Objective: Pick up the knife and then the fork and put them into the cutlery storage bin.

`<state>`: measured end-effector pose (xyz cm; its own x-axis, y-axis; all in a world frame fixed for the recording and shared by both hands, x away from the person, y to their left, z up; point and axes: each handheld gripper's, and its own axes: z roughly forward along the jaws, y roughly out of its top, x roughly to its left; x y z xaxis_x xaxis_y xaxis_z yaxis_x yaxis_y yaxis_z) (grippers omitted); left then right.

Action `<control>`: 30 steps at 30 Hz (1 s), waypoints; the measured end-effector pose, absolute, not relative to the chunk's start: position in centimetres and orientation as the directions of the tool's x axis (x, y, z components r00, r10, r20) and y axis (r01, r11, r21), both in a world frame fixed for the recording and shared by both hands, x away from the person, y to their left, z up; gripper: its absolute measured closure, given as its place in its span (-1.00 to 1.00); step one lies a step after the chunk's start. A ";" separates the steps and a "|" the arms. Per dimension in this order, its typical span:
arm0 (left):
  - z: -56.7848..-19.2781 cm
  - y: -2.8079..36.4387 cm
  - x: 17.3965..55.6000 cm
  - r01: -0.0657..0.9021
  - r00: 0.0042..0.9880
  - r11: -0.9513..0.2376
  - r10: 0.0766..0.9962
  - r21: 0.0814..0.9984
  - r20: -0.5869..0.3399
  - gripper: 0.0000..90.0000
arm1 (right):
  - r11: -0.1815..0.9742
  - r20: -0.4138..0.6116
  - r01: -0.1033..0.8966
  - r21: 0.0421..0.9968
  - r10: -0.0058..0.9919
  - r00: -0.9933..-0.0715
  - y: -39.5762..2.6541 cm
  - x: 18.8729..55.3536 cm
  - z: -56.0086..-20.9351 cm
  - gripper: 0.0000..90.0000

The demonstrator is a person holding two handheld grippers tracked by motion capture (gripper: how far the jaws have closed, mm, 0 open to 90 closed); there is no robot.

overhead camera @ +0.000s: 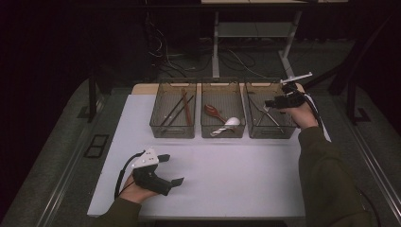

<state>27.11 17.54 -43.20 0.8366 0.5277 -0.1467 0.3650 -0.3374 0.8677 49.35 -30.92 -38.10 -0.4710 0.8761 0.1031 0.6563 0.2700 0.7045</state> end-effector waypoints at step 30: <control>-43.6 17.7 27.3 0.374 0.838 -0.354 0.524 0.857 -0.150 -1.00 | 0.261 0.109 0.494 0.830 0.792 -0.601 -30.5 38.8 -37.1 -0.69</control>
